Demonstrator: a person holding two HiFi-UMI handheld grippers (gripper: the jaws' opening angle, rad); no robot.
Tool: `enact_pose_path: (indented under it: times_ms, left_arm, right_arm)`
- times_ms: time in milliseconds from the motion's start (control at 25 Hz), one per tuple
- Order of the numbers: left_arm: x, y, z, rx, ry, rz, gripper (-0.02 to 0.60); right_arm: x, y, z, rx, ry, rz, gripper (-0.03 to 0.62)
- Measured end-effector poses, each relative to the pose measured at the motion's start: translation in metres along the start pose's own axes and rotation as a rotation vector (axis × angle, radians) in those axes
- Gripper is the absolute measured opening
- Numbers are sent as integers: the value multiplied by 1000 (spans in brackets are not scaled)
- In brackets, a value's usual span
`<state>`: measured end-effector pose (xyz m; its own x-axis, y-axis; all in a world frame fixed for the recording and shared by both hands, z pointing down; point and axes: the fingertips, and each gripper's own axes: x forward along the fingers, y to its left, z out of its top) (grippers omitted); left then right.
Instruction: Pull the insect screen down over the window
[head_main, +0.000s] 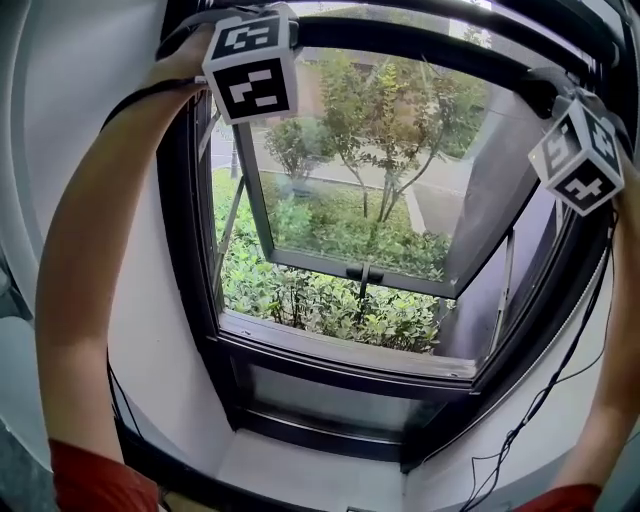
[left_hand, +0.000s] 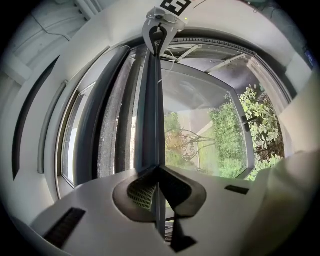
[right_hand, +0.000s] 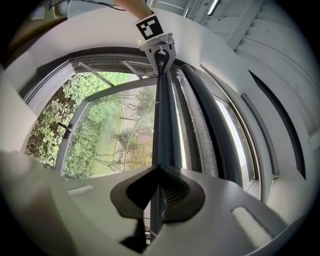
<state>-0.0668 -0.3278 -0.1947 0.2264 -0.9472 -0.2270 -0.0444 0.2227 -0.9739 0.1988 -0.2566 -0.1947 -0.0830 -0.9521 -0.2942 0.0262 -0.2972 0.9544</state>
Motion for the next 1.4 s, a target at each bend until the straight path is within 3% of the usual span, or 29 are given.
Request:
enact_pose_path:
  times_ms: [840,1160,1400]
  left_arm:
    - [-24,-80,-6,-7,-22,-20,23]
    - [-36,-122,-4,-6,-32,-72,21]
    - [-42,-139,-2,-10,-40,-41,23]
  right_arm:
    - [-24,86,4,14,-56,95,26]
    - [-38,127,5,18,-69,127,26]
    - [-48,143,4,40,-61,97,26]
